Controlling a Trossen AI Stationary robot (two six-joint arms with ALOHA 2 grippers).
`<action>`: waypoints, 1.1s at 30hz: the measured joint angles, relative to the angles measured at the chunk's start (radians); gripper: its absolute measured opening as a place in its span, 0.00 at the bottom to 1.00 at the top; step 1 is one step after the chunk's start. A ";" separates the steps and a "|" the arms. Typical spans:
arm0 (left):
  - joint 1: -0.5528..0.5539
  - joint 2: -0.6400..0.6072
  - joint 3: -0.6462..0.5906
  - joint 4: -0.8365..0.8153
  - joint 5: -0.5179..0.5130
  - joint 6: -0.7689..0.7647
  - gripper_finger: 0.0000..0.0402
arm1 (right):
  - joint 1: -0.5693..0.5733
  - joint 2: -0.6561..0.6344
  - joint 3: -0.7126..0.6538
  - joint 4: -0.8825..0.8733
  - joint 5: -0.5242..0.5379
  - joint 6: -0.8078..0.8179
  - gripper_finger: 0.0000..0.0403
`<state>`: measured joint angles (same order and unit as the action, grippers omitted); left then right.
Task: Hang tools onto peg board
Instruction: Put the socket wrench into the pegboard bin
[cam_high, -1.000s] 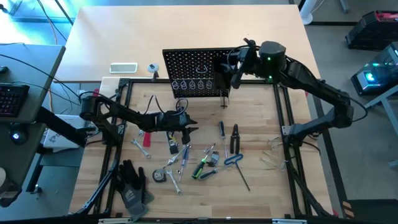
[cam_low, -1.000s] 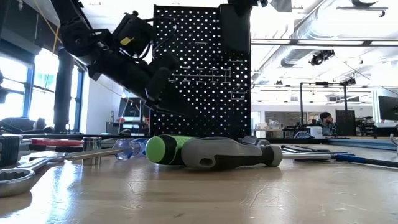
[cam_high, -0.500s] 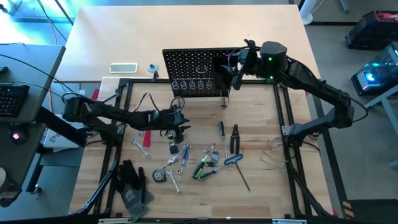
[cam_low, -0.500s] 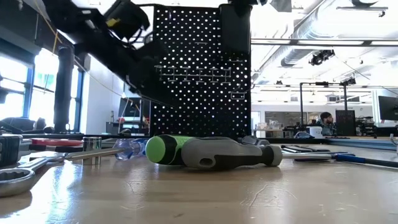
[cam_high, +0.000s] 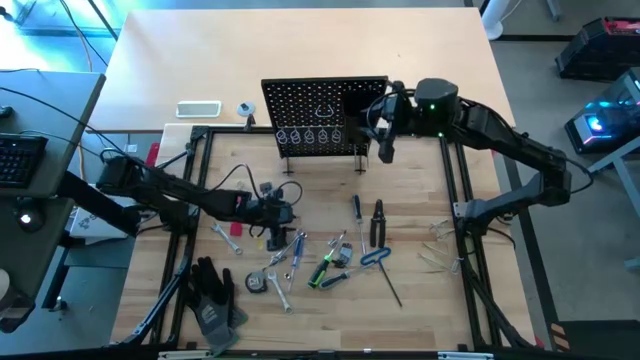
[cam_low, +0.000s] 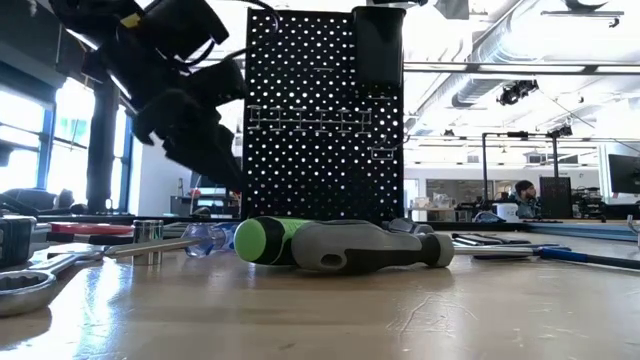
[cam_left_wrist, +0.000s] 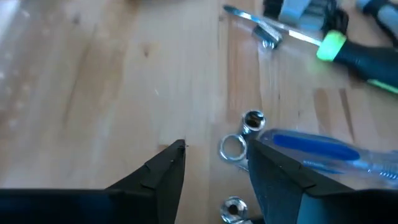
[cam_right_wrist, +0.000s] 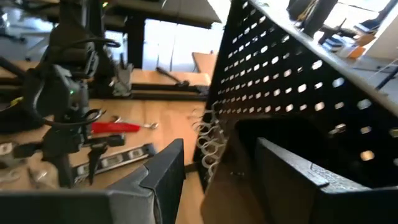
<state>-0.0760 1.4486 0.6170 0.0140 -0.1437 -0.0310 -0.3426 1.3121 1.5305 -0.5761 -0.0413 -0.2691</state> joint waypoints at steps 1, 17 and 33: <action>-0.002 0.010 0.000 -0.002 0.001 -0.002 0.41 | 0.009 0.000 0.000 -0.010 0.005 0.000 0.47; -0.008 0.164 0.000 0.248 0.103 -0.037 0.41 | 0.091 0.000 0.000 -0.105 0.064 0.010 0.47; -0.008 0.264 0.020 0.271 0.050 -0.053 0.29 | 0.090 0.000 0.000 -0.116 0.067 0.029 0.47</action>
<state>-0.0845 1.7124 0.6373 0.2854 -0.0941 -0.0843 -0.2523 1.3125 1.5303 -0.6925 0.0261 -0.2397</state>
